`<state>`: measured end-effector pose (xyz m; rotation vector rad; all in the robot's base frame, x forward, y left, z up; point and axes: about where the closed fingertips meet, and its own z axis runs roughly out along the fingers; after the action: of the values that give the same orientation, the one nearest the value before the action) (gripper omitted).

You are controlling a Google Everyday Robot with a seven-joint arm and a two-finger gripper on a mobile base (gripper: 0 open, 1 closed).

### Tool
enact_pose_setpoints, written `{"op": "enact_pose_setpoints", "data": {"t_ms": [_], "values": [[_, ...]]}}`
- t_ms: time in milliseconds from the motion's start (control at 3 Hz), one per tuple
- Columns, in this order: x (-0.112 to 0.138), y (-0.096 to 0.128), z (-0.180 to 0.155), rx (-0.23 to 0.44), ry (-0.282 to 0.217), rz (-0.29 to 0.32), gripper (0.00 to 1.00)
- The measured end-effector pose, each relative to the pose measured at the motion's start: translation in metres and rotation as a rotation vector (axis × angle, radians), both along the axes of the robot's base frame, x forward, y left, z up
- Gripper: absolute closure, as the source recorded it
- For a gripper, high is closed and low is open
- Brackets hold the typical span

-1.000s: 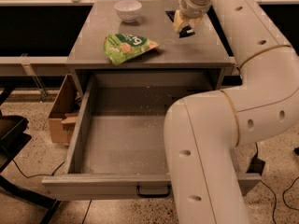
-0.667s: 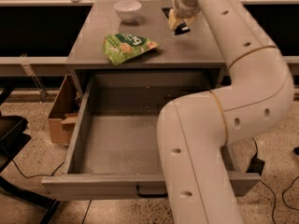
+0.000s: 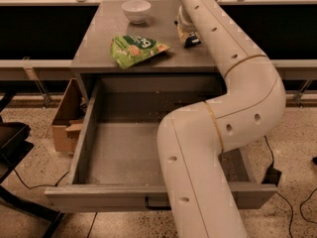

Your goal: Pick rxbar blueberry from top drawer and place on counter

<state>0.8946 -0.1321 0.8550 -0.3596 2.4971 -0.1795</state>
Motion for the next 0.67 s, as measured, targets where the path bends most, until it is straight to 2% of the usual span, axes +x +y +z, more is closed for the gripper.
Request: {"op": "enact_pose_setpoints", "data": {"t_ms": [333, 667], "values": [[0.0013, -0.0017, -0.0044, -0.002, 0.003, -0.015, 0.84], [0.0013, -0.0017, -0.0044, -0.002, 0.003, -0.015, 0.61]]}}
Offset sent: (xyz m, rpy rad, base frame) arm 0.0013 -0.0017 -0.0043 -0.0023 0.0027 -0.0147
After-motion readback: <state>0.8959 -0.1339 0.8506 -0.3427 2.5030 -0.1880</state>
